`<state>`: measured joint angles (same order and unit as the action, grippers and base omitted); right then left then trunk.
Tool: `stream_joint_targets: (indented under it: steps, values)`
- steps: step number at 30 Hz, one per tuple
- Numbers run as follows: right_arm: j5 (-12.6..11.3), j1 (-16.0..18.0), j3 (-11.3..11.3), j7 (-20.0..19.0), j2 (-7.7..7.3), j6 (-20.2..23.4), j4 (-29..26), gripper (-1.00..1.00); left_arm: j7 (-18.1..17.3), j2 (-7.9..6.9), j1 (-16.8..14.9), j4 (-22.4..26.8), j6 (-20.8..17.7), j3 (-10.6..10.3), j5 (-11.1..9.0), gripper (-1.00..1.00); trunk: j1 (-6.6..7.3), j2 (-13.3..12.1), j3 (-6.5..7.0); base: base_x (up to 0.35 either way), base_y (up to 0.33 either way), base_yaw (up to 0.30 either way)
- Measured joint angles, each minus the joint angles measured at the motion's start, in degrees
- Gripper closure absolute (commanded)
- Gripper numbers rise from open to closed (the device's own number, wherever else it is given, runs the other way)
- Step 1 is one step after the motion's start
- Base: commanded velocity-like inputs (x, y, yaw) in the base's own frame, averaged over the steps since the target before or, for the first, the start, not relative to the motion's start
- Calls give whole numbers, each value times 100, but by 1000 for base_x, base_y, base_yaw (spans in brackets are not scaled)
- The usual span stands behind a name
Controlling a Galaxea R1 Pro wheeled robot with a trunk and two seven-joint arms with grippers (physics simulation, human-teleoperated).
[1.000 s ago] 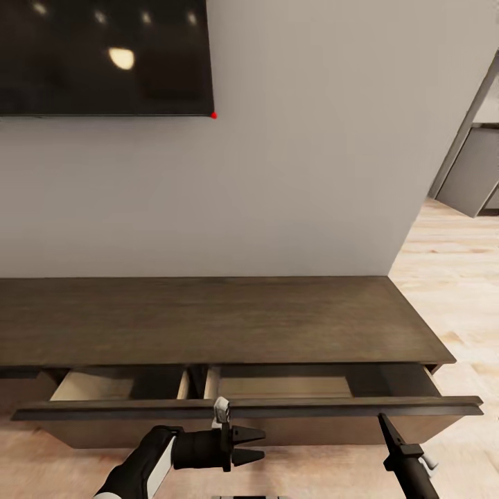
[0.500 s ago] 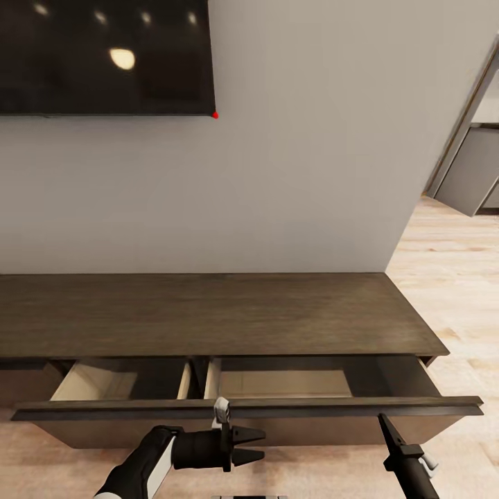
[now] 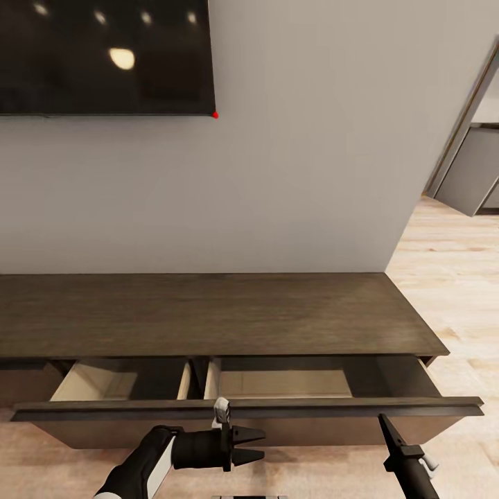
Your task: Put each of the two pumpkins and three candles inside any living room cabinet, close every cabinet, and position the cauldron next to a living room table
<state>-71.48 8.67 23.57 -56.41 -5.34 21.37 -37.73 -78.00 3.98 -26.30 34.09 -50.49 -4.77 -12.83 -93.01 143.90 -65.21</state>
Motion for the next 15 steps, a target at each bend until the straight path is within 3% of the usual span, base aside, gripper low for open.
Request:
stream_joint_targets:
  steps: [9, 15]
  values:
    - [43, 2, -42, 72, -53, -55, -47, 100, -15, -27, 21, -5, 28, -53, -17, -100, 0, 1, 1, -51, 0, 0]
    - [236, 1, -100, 8, -217, -70, -30, 100, -12, -1, 20, -11, 29, -54, -17, -100, 0, 1, 1, -44, 0, 0]
